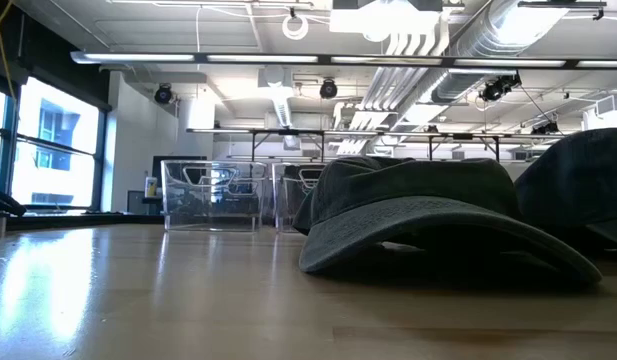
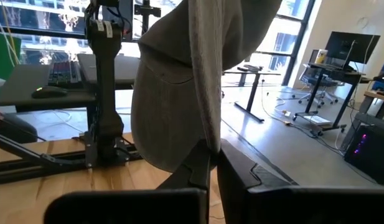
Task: Pick & Place hat
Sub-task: Put the left gray cap into the left transparent bin
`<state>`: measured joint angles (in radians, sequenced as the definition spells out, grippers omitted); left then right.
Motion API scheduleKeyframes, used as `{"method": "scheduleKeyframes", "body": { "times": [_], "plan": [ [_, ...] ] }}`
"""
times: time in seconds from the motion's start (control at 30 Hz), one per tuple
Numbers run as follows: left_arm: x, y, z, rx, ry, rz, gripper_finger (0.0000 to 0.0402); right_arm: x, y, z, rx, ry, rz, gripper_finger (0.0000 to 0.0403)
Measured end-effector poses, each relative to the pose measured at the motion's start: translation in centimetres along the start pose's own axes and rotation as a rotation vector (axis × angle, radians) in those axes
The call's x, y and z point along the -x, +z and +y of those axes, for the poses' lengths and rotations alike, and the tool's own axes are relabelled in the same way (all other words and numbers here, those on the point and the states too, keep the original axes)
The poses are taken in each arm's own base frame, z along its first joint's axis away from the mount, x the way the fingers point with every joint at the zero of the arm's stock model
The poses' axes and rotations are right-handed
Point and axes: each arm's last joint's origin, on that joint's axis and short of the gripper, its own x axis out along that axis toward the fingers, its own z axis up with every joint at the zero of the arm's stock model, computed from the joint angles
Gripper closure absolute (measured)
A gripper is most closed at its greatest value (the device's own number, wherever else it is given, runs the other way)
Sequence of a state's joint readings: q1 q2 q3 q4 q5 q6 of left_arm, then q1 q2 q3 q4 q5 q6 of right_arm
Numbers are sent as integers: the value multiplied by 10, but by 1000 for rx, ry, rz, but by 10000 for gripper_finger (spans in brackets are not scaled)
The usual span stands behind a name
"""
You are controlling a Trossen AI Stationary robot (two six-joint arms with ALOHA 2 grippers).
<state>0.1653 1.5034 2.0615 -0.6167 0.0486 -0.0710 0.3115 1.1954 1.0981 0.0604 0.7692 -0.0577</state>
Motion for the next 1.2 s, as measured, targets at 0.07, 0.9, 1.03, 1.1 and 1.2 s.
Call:
{"method": "scheduleKeyframes", "body": {
  "times": [0.07, 0.9, 1.03, 1.1, 1.2],
  "plan": [
    [9, 7, 0, 14, -48, -3, 374, 0, -1, 0, -1, 1, 4, 399],
    [21, -36, 9, 166, 285, 637, 367, -1, 0, -1, -12, -10, 3, 395],
    [22, -33, 7, 181, 200, 628, 386, 0, 0, -1, -9, -8, 3, 399],
    [21, -31, 6, 201, 167, 600, 392, -1, 0, -1, -8, -9, 3, 398],
    [21, -25, 3, 232, 88, 551, 398, -1, 0, -1, -7, -18, 4, 395]
  ]
}}
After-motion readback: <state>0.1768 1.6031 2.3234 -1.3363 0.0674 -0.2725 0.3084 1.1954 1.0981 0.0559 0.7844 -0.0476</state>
